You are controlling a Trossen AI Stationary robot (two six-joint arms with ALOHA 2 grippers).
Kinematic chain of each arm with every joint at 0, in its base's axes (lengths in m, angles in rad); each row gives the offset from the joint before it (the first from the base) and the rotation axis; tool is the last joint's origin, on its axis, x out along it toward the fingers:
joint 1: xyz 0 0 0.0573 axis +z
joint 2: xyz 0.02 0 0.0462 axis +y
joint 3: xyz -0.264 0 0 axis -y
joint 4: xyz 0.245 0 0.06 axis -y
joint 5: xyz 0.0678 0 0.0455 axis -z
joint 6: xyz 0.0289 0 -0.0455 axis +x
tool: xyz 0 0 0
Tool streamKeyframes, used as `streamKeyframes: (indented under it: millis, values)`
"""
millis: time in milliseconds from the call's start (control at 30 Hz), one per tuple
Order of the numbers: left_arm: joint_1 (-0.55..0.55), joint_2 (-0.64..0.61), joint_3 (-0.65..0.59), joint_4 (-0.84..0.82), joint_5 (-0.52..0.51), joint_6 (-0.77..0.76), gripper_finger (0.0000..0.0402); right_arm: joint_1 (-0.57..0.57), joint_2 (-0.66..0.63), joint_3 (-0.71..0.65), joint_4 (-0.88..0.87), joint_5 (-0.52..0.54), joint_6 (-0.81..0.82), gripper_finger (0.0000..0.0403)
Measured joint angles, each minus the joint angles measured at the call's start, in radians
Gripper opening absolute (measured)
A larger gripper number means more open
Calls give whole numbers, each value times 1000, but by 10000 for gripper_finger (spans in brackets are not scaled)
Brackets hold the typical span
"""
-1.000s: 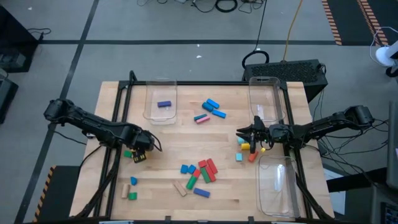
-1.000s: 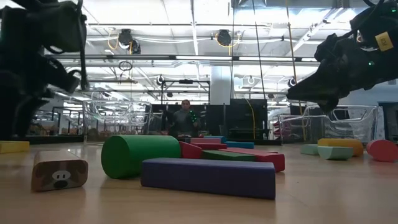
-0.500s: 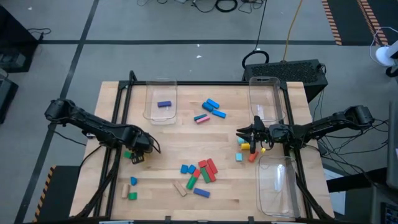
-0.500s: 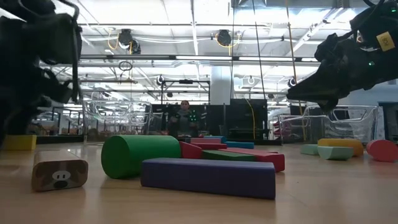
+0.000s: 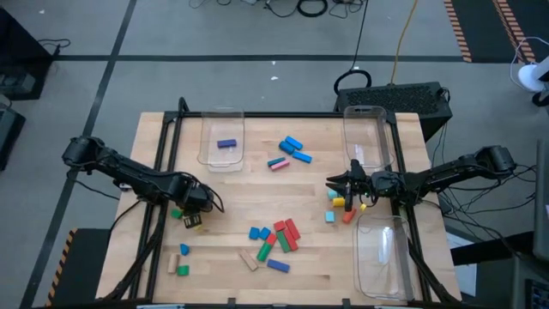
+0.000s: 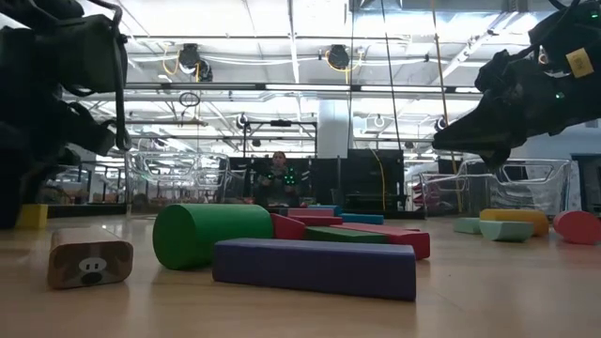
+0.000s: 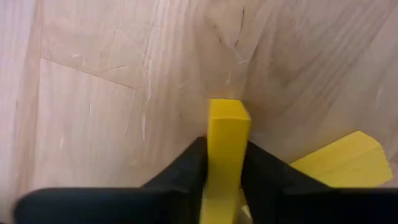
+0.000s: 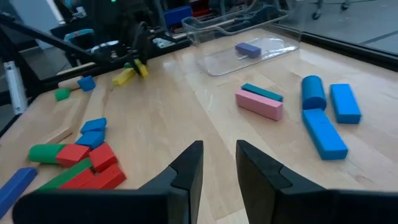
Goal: Sort blocks by size
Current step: Put the yellow rectangle block into the top left transparent bin
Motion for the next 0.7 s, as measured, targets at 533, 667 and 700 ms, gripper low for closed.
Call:
streamKeyframes:
  millis: [533, 667, 700]
  values:
    - [56, 3, 211, -142, -87, 25, 61, 0, 0, 0, 10, 4, -7, 79]
    - [115, 2, 320, -228, -147, 81, 61, 0, 0, 0, 11, 4, -8, 79]
    - [133, 2, 348, -253, -158, 95, 61, 0, 0, 0, 11, 4, -8, 79]
